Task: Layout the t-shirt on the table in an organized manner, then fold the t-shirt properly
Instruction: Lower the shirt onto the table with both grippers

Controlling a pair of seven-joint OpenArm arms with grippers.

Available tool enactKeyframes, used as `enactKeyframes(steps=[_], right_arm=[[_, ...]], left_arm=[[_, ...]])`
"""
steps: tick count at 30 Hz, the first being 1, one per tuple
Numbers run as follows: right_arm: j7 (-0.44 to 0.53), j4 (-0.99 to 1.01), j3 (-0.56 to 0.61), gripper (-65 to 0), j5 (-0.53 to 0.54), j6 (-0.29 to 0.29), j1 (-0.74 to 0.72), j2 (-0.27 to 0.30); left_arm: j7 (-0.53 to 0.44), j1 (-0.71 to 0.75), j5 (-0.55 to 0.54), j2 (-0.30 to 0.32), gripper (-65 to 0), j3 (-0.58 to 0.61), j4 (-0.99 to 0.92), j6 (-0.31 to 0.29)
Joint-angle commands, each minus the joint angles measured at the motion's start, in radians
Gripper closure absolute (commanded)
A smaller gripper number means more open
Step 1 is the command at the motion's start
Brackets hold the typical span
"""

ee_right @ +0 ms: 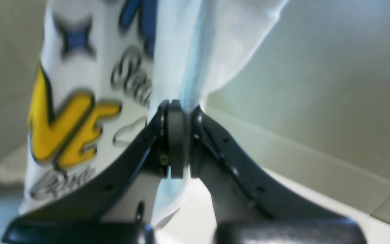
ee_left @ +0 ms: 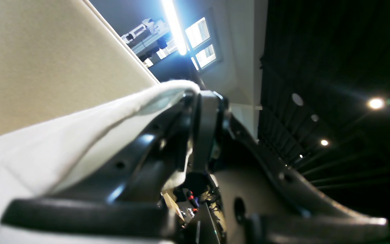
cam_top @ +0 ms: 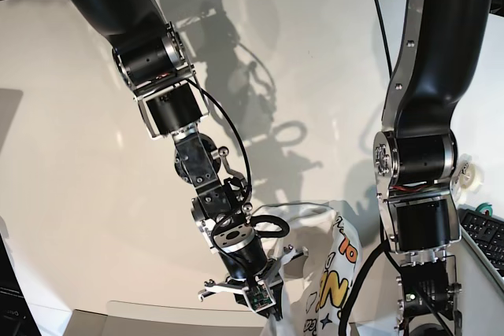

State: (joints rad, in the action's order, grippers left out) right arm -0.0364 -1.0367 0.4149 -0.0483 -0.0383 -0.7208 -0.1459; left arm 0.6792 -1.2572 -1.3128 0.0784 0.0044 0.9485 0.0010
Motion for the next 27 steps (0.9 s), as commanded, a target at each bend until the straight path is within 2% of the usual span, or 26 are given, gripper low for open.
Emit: enactKeyframes(steps=[1, 2, 6, 8, 11, 13, 16, 19, 22, 27], right_arm=[[0.036, -0.081, -0.003, 0.0, -0.009, 0.005, -0.020, -0.011], [0.016, -0.156, -0.001, 0.0, -0.032, 0.007, 0.010, -0.011], [-0.198, -0.535, 0.000, 0.0, -0.147, 0.007, 0.154, 0.099], [-0.260, -0.657, 0.002, 0.0, -0.187, 0.007, 0.208, 0.156], [-0.271, -0.792, -0.007, 0.0, -0.196, 0.007, 0.309, 0.254], [-0.268, -0.853, -0.030, 0.0, -0.203, 0.007, 0.363, 0.300], [-0.268, -0.950, -0.089, 0.0, -0.201, 0.007, 0.448, 0.335], [-0.267, -1.008, -0.149, 0.0, -0.201, 0.007, 0.508, 0.388], [-0.265, -1.019, -0.187, 0.0, -0.201, 0.007, 0.533, 0.431], [-0.265, -1.019, -0.213, 0.0, -0.201, 0.004, 0.545, 0.455]], left_arm=[[-0.019, -0.052, -0.020, 0.004, -0.2, -0.001, 0.013, -0.016], [-0.019, -0.052, -0.018, 0.005, -0.2, 0.001, 0.013, -0.016], [-0.019, -0.052, -0.018, 0.031, -0.2, 0.006, -0.039, -0.016], [-0.019, -0.052, -0.018, 0.054, -0.2, 0.004, -0.052, -0.016], [-0.019, -0.052, -0.018, 0.071, -0.2, 0.007, -0.052, -0.016], [-0.019, -0.052, -0.018, 0.099, -0.2, 0.007, -0.052, -0.016], [-0.014, -0.052, -0.026, 0.130, -0.2, 0.007, -0.049, -0.017], [0.010, -0.052, -0.027, 0.134, -0.2, -0.001, -0.047, -0.017], [0.012, 0.024, -0.029, 0.131, -0.2, -0.002, -0.018, -0.017], [0.017, 0.144, -0.029, 0.131, -0.2, -0.002, 0.060, -0.017]])
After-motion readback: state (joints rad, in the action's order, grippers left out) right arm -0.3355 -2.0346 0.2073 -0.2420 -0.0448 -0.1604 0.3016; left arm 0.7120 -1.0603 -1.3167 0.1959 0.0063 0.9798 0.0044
